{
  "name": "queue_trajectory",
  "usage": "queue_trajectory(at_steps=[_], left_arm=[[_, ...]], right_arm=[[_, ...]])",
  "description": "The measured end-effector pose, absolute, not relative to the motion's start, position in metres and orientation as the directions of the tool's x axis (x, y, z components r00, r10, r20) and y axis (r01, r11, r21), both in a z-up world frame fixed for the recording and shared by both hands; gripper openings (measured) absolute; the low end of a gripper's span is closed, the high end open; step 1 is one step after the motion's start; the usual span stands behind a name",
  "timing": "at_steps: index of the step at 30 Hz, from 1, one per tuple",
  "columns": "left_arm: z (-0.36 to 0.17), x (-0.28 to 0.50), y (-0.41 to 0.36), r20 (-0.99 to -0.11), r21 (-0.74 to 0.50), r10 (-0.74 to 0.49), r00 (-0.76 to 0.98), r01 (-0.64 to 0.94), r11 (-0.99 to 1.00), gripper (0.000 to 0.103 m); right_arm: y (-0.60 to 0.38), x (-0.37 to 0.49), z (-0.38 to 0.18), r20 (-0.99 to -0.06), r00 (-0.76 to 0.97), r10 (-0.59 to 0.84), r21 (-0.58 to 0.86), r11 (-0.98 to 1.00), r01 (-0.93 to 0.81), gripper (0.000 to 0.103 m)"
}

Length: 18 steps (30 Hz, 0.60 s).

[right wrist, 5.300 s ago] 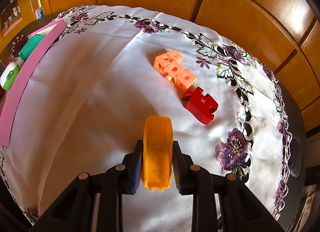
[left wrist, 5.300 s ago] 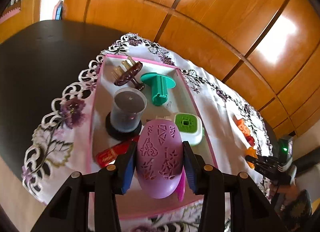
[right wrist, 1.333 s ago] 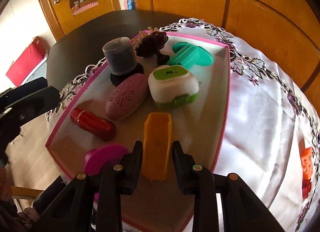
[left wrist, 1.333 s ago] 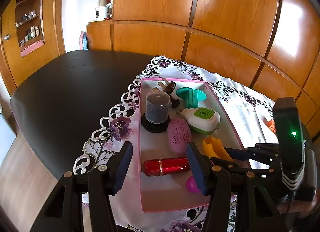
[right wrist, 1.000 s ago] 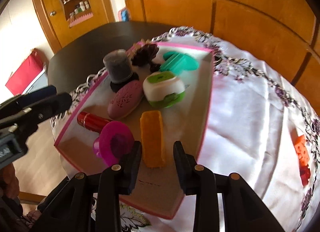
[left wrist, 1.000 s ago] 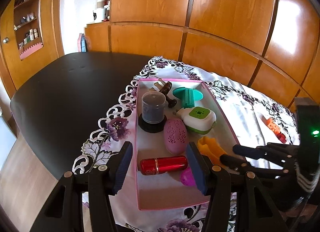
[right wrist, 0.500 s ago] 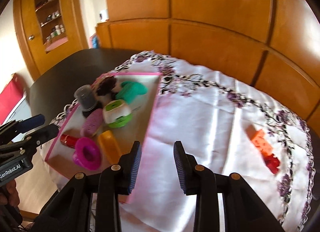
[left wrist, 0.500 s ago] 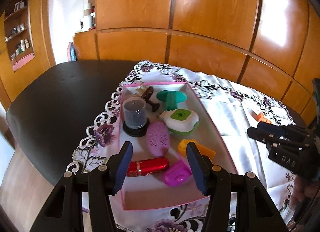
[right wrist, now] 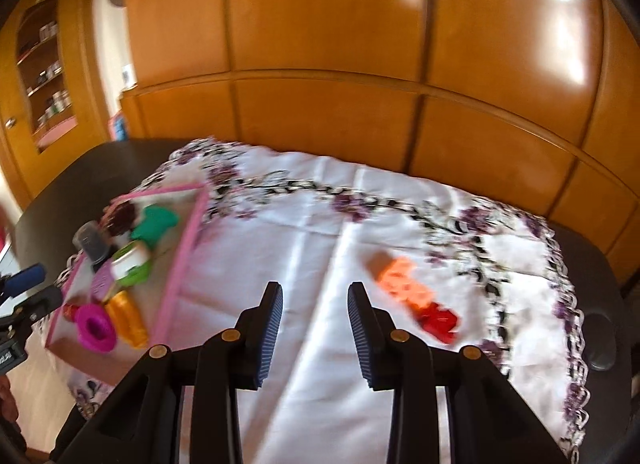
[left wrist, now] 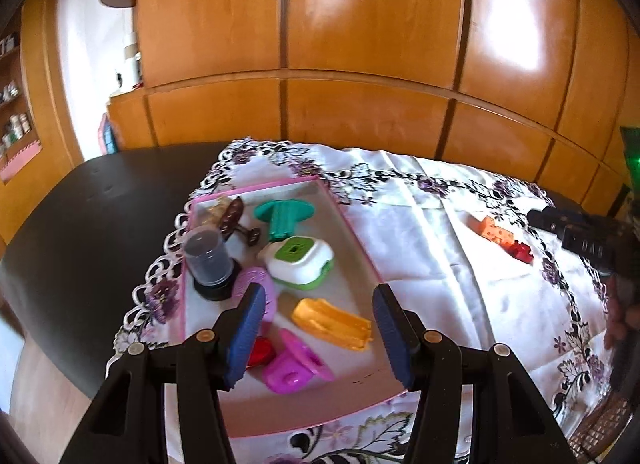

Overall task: Organize rigid objects
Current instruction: 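Move both tools back toward the orange cubes and red puzzle piece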

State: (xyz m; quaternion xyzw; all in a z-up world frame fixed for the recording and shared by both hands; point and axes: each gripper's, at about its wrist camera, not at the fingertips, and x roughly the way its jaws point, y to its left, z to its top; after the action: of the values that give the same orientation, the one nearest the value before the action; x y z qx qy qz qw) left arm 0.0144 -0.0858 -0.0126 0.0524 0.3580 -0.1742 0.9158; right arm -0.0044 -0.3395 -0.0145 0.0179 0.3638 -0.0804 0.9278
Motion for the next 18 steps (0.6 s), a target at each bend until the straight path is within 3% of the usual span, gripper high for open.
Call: queue_trajectory(at_steps=[10,18], left_arm=[[-0.009,0.016,-0.134,-0.676,0.021,-0.317,0.665,0.448,0.894,0.057],[-0.017,0.022,-0.197,-0.694,0.030,-0.382,0.610,0.555,0.832,0.057]], right_arm=[[-0.444,-0.014,-0.022,-0.647,0.664,-0.375,-0.067,0.895,0.441,0.033],[-0.520,-0.033,-0.050,-0.729,0.573,-0.375,0.140,0.738,0.661,0.033]])
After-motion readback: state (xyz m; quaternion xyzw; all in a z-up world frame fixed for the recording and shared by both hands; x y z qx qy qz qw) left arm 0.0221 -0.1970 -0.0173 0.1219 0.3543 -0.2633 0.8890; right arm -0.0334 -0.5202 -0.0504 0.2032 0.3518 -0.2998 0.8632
